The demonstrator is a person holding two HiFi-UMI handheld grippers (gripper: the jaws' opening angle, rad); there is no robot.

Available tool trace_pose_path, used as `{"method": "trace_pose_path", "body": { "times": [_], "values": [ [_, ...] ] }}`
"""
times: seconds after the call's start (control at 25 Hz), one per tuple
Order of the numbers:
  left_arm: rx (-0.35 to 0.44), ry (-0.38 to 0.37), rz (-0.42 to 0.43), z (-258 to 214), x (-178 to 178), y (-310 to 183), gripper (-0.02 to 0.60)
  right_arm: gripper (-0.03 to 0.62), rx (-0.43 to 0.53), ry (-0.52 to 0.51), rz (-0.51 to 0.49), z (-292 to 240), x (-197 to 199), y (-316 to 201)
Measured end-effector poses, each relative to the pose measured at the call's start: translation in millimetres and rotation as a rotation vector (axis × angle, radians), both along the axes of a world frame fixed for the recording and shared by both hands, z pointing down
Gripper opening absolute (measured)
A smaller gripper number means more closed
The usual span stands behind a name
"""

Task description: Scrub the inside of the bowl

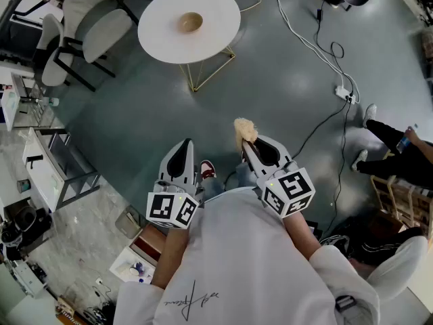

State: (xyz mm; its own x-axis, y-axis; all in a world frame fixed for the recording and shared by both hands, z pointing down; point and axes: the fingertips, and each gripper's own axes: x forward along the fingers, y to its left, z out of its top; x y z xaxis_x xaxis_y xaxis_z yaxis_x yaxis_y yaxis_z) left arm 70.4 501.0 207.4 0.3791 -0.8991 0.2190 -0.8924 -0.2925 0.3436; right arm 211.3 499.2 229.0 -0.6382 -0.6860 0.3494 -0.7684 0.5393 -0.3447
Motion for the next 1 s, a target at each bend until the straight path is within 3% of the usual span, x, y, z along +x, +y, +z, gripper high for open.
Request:
{"method": "trace_pose_path", "body": {
  "times": [0.56, 1.0],
  "values": [
    [0.035, 0.011, 0.047, -23, -81, 12, 0.005, 0.081, 0.056, 0.015, 0.095, -26, -83, 25],
    [-0.020, 0.026, 0.061, -5, -92, -14, 0.005, 0.084, 0.068, 0.006, 0.114, -26, -95, -5]
  ]
}}
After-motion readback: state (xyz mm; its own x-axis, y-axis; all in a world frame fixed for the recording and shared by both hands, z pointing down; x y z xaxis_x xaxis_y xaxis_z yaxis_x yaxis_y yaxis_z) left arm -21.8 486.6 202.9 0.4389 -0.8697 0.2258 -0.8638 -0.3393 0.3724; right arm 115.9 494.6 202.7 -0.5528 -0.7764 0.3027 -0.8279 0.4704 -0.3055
